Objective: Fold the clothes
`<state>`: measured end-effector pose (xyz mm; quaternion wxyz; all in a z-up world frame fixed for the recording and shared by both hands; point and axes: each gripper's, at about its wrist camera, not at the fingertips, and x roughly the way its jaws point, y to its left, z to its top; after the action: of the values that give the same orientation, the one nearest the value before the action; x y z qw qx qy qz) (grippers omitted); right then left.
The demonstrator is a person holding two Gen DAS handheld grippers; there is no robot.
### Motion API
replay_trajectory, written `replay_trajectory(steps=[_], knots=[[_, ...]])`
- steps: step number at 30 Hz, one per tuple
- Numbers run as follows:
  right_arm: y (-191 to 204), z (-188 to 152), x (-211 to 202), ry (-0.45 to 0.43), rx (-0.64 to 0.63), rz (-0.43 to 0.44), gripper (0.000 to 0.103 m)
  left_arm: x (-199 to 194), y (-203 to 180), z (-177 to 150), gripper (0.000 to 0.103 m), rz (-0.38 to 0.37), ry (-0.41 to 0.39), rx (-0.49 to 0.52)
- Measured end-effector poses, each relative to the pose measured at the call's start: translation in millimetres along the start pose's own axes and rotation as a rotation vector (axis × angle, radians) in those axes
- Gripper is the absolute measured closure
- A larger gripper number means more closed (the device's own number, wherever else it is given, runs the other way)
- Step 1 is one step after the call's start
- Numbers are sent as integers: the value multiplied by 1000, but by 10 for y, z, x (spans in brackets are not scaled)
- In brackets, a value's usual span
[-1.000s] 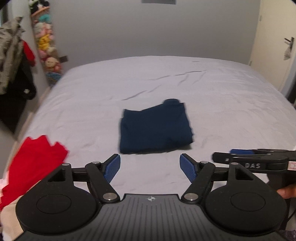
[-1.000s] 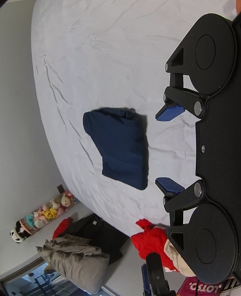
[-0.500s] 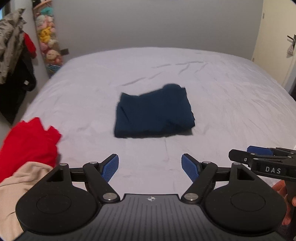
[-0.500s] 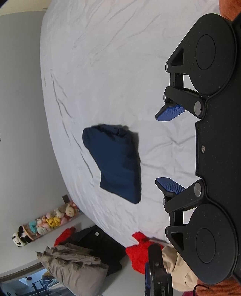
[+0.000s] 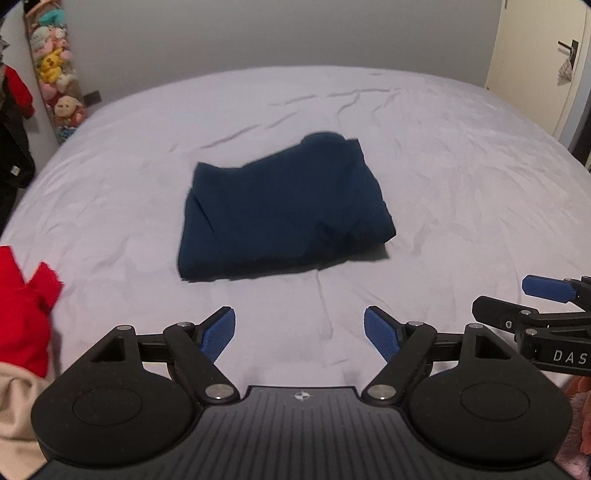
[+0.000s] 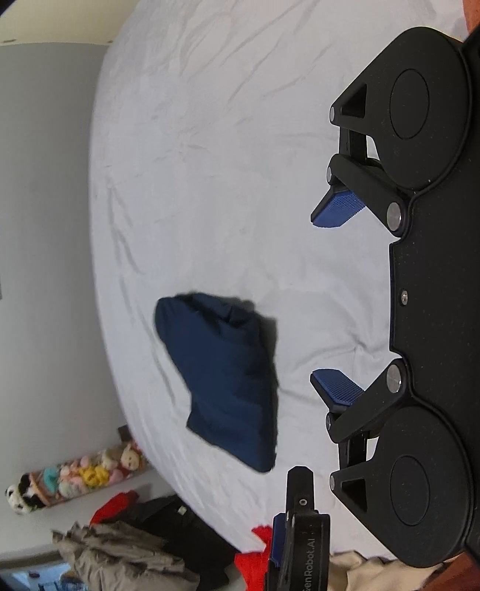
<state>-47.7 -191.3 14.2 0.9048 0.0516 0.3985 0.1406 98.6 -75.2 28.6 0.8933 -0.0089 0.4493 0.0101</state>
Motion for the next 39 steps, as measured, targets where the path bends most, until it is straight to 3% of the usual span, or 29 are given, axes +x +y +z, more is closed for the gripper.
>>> replay_trajectory(steps=[11, 25, 39], knots=[[8, -11, 312, -41, 21, -113, 21, 436, 136, -73, 26, -28, 53, -20], [72, -20, 438, -22, -37, -142, 21, 530, 198, -124, 26, 6, 58, -40], [59, -14, 403, -38, -34, -133, 21, 526, 281, -139, 26, -9, 53, -100]])
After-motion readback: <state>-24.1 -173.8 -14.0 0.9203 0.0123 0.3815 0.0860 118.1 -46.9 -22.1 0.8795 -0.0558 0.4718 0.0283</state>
